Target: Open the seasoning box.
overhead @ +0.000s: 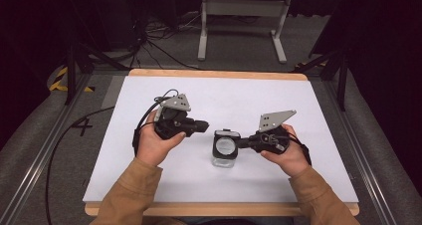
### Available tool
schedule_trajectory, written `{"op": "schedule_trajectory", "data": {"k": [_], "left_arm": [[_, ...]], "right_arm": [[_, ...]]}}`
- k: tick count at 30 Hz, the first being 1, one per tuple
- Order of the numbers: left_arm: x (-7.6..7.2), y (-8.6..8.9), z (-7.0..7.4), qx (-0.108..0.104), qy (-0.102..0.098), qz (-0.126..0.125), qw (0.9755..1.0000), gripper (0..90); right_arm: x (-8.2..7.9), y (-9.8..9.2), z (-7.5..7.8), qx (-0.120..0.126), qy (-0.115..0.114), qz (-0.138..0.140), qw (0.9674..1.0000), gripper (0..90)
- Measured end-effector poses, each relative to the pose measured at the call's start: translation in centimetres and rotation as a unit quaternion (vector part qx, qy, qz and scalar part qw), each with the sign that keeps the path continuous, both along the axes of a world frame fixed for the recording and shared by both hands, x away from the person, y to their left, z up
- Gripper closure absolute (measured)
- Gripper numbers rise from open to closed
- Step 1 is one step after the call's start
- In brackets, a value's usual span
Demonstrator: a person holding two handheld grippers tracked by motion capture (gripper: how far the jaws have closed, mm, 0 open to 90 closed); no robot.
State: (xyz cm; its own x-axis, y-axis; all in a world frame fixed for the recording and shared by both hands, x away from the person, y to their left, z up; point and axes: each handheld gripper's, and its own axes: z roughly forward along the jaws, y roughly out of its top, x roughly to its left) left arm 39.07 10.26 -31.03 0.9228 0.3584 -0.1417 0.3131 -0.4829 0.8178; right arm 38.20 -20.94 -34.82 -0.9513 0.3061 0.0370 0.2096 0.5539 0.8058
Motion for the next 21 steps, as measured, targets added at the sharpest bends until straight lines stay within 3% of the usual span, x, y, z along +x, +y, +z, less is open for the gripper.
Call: {"op": "schedule_trajectory", "data": {"k": [9, 13, 21], "left_arm": [[-1.1, 0.7, -1.0, 0.034, 0.008, -0.013, 0.9993, 87.0], [-1.0, 0.6, -1.9, 0.037, 0.015, -0.016, 0.9991, 87.4], [-0.7, 0.3, -3.6, 0.062, 0.025, -0.028, 0.9974, 89.6]], "right_arm": [[0.9, -0.2, 0.6, 0.018, -0.005, -0.003, 0.9998, 90.0], [1.2, -0.2, 0.7, 0.020, -0.007, -0.003, 0.9998, 90.0], [1.9, -0.4, 0.8, 0.030, -0.008, -0.009, 0.9995, 90.0]]}}
